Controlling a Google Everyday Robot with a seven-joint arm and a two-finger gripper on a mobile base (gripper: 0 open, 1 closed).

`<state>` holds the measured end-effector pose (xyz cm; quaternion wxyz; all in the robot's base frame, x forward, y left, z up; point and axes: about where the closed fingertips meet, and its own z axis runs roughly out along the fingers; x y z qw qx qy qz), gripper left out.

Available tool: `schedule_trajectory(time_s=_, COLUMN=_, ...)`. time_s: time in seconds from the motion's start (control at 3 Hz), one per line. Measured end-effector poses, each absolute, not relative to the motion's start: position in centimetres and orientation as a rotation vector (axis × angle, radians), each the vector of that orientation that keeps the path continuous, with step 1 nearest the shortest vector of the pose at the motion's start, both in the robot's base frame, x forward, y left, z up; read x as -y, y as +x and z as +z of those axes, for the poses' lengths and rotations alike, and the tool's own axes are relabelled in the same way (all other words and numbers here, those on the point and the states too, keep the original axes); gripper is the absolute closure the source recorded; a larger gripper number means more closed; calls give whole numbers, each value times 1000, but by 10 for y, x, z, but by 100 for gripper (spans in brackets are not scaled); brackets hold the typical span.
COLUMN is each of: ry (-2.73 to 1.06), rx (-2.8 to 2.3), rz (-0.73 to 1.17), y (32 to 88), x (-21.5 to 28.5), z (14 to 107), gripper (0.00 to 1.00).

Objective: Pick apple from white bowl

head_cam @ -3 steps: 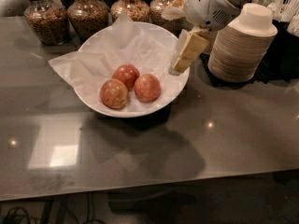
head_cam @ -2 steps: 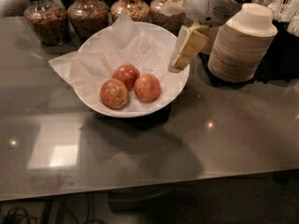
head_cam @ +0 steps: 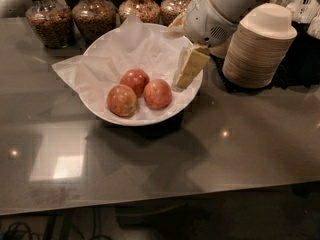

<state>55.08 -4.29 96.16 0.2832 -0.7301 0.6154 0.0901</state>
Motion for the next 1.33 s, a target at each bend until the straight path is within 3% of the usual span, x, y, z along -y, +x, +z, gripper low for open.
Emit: schedule_trajectory(time_s=1.33, ry=-2021, rx=-1737, rz=424, y=565, x=20, z=890, gripper=21)
